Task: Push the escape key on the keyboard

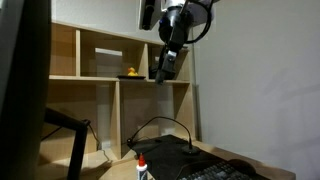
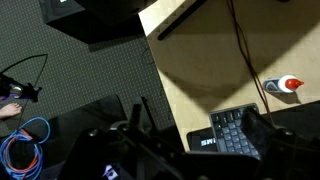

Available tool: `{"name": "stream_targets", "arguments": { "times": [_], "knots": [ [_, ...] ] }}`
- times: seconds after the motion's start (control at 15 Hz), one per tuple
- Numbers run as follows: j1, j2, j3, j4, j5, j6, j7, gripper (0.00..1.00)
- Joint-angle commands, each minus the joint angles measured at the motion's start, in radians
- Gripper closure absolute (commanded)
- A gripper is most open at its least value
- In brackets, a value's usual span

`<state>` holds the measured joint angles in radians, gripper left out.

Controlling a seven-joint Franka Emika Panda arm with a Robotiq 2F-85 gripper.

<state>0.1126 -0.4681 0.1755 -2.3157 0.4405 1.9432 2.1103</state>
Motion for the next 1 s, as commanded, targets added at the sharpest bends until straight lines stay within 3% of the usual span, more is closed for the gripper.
{"name": "stream_targets", "arguments": {
  "times": [0.0,0.67,0.93],
  "knots": [
    [-0.008,0.0,0.006,0.003,0.003,-0.005,-0.002,0.0],
    [-0.009,0.0,0.006,0.003,0.004,-0.008,-0.002,0.0],
    [-0.093,0.123,0.026,-0.122,-0.135,0.334,0.086,0.0]
  ]
}}
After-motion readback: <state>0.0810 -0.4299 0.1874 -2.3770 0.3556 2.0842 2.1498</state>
